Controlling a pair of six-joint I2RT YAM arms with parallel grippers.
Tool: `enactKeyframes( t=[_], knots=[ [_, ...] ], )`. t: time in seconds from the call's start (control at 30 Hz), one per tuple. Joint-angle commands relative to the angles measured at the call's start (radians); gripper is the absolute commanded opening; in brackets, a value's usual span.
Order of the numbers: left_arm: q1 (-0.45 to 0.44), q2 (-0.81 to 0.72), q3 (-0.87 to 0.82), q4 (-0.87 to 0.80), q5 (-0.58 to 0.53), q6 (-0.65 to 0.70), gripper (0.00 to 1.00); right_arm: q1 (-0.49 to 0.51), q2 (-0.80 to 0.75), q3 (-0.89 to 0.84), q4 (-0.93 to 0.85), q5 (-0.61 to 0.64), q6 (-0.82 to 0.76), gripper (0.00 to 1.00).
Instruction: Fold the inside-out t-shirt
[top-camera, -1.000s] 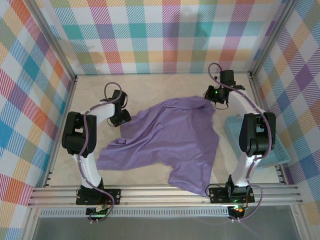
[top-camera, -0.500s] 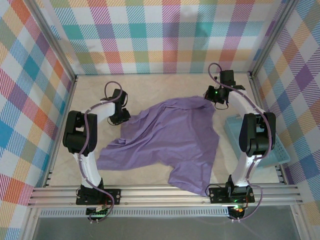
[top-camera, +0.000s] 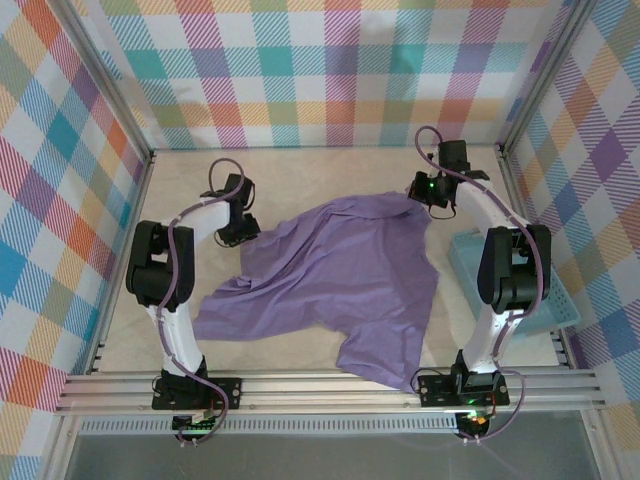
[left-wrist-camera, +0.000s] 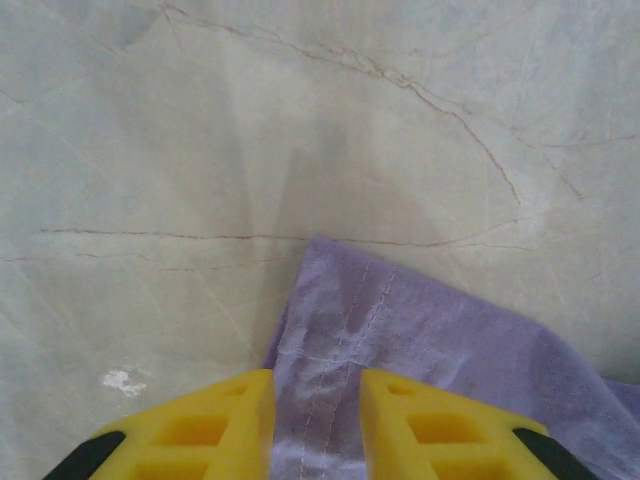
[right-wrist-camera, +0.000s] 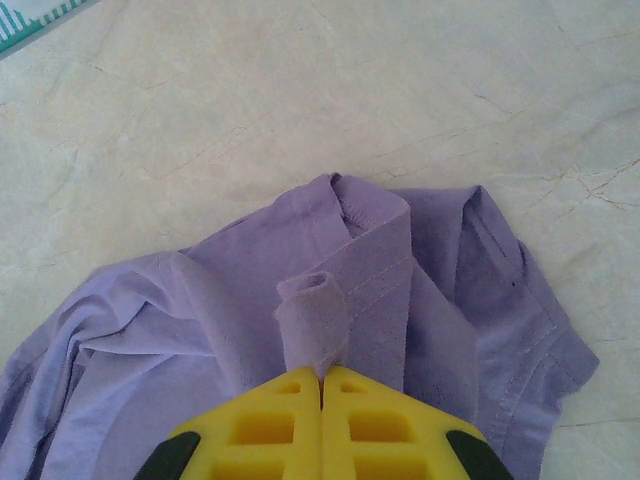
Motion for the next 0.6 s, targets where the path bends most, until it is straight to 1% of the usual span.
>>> enactKeyframes(
  t=[0.0,0.1,0.3,0.57],
  knots=[
    [0.022,-0.024,0.023,-0.031,-0.004,0.009,0.3,0.006,-0.007,0.001,-0.007,-0.001,-0.01,0.0],
    [0.022,-0.001,0.029,-0.031,0.008,0.004,0.31,0.006,-0.006,0.001,-0.011,0.002,-0.012,0.0],
    [0.022,0.025,0.036,-0.025,-0.003,0.005,0.33,0.006,-0.004,0.003,-0.011,-0.001,-0.011,0.0],
    [0.022,0.066,0.061,-0.028,-0.003,0.013,0.29,0.006,-0.003,0.005,-0.012,-0.001,-0.013,0.0]
  ],
)
